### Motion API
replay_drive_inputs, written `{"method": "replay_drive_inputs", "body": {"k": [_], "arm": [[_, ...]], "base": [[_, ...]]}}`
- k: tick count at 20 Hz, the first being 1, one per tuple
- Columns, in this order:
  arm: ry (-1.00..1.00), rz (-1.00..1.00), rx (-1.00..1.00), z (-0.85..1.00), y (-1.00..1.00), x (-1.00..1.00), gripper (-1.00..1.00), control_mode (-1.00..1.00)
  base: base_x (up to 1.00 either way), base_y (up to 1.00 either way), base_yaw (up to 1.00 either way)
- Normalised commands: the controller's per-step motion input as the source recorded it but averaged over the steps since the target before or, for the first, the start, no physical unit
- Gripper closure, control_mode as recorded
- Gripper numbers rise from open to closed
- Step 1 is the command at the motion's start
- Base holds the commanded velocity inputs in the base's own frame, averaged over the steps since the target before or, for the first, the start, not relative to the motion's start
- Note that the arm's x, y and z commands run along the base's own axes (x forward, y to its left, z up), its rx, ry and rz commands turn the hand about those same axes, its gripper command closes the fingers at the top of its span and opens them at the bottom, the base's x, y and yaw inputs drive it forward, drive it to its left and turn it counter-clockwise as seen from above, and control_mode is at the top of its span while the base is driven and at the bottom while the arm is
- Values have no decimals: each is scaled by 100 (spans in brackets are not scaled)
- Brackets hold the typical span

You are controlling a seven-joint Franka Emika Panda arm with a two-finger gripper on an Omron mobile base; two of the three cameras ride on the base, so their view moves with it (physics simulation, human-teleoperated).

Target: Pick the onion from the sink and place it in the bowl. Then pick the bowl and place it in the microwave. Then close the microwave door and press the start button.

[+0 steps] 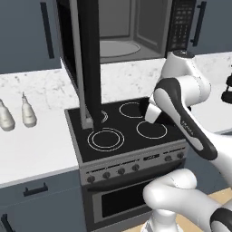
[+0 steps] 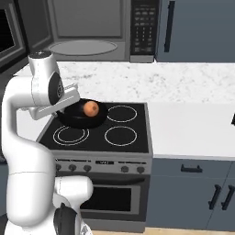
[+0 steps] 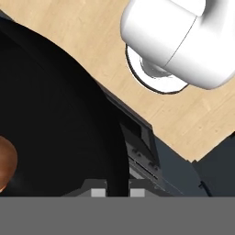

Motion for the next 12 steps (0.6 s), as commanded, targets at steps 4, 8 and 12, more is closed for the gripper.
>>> {"method": "replay_drive_inputs", "body": {"k": [4, 8, 12], "arm": [[0, 0, 0, 0, 0, 0, 100, 100], [0, 0, 0, 0, 0, 0, 100, 100], [0, 0, 0, 0, 0, 0, 100, 100]], "base": [[4, -3, 15], [34, 0, -5], [28, 0, -16]]}}
